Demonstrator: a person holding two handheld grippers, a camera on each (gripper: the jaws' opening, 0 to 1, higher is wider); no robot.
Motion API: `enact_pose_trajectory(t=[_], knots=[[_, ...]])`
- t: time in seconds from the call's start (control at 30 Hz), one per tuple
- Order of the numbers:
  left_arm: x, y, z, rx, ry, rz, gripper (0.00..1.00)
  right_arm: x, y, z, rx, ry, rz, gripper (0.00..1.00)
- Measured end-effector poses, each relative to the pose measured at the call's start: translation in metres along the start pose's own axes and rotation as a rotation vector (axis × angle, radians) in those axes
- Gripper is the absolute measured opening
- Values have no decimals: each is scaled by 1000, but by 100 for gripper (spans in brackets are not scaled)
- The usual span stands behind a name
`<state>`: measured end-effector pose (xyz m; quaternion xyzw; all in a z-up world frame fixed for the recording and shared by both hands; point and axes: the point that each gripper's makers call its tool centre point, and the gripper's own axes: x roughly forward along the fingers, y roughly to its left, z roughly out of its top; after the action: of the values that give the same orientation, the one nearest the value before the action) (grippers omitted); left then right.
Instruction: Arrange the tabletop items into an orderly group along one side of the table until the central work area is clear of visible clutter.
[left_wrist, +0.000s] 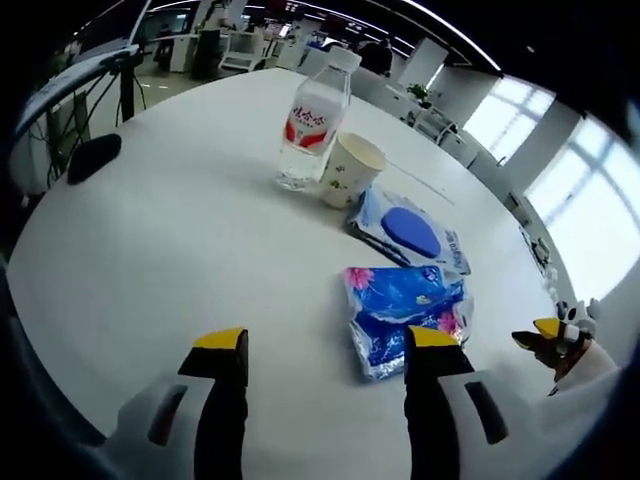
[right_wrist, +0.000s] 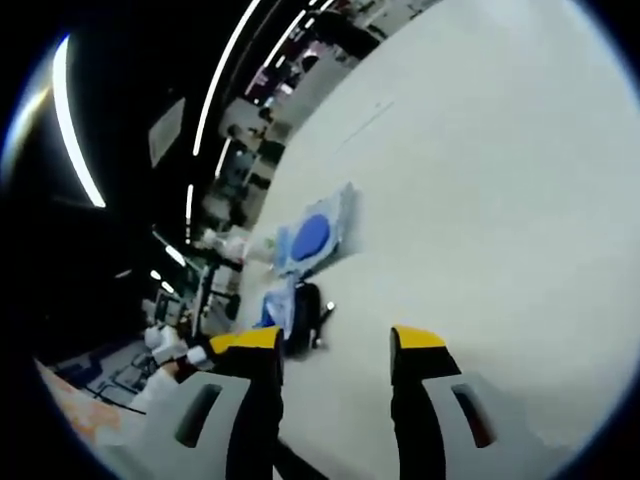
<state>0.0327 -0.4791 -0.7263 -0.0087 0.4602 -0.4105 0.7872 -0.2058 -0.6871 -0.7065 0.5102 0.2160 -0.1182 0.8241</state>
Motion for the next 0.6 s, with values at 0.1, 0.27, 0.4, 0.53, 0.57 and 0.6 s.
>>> enact_pose_trajectory(t=[0.1, 0.27, 0.4, 0.53, 0.57, 0.6], knots=[[-1, 0, 1, 3, 0, 1, 63, 0, -1, 0, 0, -1, 2, 41], [1, -4, -2, 9, 11, -6, 63, 0, -3, -2, 6, 1, 1, 41], [3, -6, -4, 8, 19, -14, 63, -1, -5, -1, 12, -4, 1, 41], [4, -8, -6, 11, 27, -18, 62, -2, -5, -1, 19, -7, 0, 41], [3, -10, -7, 9, 28, -20, 62, -2, -6, -1, 20, -7, 0, 41], [3, -10, -7, 7, 29, -21, 62, -2, -6, -1, 22, -6, -1, 41]])
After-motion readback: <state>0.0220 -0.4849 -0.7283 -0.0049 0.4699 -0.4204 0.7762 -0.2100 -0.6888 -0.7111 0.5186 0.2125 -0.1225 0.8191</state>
